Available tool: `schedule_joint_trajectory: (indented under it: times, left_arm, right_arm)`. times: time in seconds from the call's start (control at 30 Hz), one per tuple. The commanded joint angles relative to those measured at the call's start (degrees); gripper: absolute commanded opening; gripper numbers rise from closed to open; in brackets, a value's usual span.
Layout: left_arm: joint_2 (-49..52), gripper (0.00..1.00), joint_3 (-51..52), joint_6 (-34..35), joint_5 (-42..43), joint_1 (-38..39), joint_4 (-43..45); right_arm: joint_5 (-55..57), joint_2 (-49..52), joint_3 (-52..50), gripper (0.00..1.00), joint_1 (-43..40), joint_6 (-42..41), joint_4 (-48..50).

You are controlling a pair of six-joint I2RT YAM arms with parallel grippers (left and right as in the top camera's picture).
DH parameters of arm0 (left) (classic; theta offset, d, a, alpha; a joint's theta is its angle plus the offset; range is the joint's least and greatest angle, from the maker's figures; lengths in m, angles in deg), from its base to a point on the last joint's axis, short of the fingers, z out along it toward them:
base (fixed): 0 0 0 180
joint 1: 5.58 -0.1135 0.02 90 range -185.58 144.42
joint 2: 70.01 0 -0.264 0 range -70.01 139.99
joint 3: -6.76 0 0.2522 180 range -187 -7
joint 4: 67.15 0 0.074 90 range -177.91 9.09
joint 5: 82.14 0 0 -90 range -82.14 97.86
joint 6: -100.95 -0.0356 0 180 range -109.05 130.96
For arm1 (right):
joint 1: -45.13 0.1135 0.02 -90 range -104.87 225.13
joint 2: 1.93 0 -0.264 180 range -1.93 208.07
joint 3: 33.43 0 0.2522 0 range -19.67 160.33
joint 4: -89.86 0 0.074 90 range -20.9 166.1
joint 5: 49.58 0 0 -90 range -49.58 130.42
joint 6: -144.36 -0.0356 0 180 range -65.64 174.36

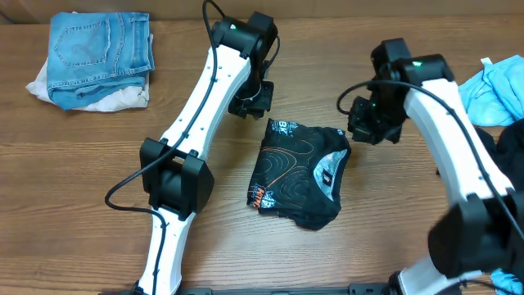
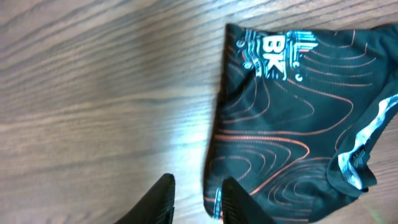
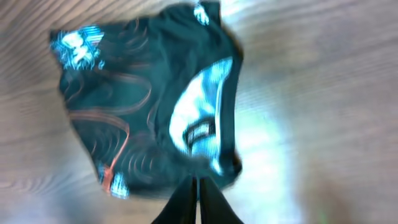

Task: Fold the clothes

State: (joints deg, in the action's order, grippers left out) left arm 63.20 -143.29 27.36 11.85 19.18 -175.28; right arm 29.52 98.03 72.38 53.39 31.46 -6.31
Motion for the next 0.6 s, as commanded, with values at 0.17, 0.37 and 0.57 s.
schedule_joint_trajectory:
  times: [0.17, 0.37, 0.57]
  left_arm:
    - [-9.7, 0.04, 1.6, 1.1, 1.8, 4.6, -2.5]
    - [-11.1, 0.04, 9.4, 4.1, 1.4, 12.6, -2.2]
    - [-11.1, 0.04, 20.5, 6.4, 1.4, 13.7, 1.2]
  right_arm:
    - [0.3, -15.3, -6.0, 0.04, 4.5, -5.7, -3.2]
    - [-1.7, -22.3, -23.4, 0.04, 12.9, -15.3, 7.2]
    - [-3.6, -22.6, -35.6, 0.04, 14.2, -19.6, 17.0]
